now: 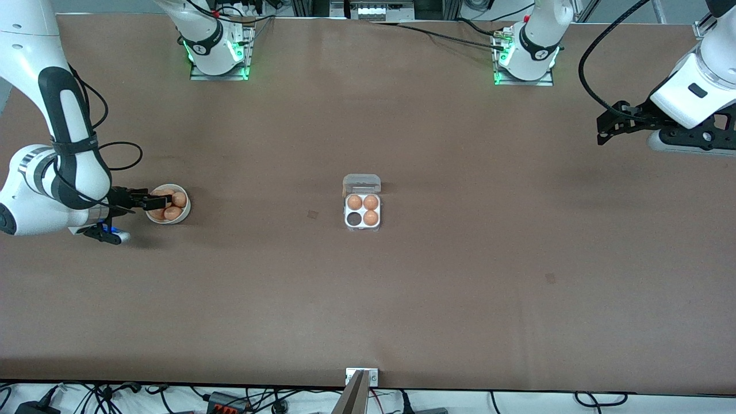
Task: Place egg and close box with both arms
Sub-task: 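Grasp one brown egg from the bowl with the right gripper and lift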
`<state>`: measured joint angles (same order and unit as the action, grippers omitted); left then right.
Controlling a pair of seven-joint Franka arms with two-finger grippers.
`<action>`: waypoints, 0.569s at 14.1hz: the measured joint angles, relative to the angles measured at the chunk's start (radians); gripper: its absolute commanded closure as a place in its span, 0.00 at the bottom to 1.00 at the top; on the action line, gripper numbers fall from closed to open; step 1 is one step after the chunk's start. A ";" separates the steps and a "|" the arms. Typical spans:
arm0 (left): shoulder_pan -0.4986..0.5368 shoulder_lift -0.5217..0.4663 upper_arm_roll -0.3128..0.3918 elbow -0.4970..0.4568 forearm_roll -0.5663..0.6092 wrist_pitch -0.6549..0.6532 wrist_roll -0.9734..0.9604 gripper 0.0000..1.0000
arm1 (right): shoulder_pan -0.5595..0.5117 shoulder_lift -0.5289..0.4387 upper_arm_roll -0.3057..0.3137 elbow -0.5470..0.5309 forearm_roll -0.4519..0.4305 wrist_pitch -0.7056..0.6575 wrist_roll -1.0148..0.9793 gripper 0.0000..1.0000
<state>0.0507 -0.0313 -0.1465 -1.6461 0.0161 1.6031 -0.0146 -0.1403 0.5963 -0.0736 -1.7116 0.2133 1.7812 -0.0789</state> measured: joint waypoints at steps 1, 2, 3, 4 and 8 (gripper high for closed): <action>0.000 0.000 0.000 0.000 0.000 0.000 0.000 0.00 | -0.001 0.000 0.000 0.000 0.000 0.000 0.000 0.26; 0.000 0.000 0.000 0.000 0.000 0.000 0.000 0.00 | -0.002 0.001 0.000 0.000 0.000 0.000 -0.001 0.30; 0.000 0.000 0.000 0.000 0.000 0.000 0.000 0.00 | -0.002 0.001 0.000 0.000 0.000 0.000 -0.001 0.38; 0.000 0.000 0.000 0.000 0.000 0.000 0.000 0.00 | -0.002 0.002 0.000 0.000 0.000 0.000 -0.001 0.41; 0.000 0.000 0.000 0.000 0.000 0.000 0.000 0.00 | -0.002 0.002 0.001 0.000 0.002 0.000 -0.002 0.49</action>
<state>0.0507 -0.0313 -0.1466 -1.6461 0.0161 1.6031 -0.0146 -0.1419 0.5979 -0.0722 -1.7117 0.2151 1.7812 -0.0810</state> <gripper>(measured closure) 0.000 0.454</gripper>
